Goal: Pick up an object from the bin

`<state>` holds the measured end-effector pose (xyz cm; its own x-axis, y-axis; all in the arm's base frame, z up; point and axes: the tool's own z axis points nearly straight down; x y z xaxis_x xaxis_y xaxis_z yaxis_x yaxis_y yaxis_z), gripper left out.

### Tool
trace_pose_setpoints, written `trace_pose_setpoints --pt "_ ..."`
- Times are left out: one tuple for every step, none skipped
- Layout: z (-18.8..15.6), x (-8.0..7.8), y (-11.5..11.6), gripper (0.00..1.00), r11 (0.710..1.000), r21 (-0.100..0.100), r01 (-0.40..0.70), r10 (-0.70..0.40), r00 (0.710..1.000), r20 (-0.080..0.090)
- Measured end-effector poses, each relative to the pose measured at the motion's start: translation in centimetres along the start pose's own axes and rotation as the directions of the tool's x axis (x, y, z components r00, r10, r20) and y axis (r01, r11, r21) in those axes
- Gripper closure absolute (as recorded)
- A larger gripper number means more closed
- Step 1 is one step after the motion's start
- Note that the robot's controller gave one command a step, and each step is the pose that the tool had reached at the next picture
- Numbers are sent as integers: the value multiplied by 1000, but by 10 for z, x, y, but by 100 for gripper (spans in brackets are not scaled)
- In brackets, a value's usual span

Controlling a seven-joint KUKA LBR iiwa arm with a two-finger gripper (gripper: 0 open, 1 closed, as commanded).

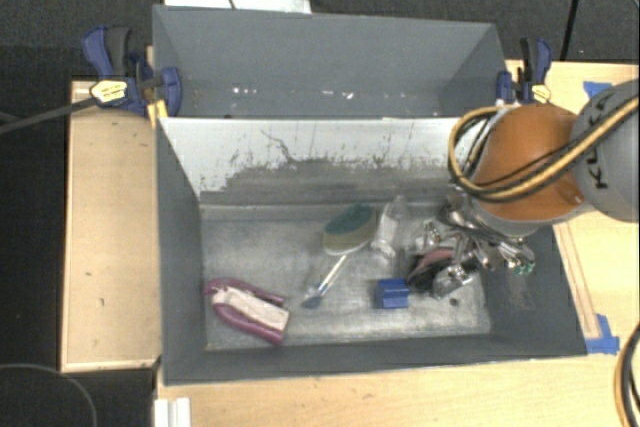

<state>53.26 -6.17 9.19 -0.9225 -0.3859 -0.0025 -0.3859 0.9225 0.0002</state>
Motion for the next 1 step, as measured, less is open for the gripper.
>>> trace_pose_setpoints --pt "-128 0 0 100 997 5 76 -76 997 6"
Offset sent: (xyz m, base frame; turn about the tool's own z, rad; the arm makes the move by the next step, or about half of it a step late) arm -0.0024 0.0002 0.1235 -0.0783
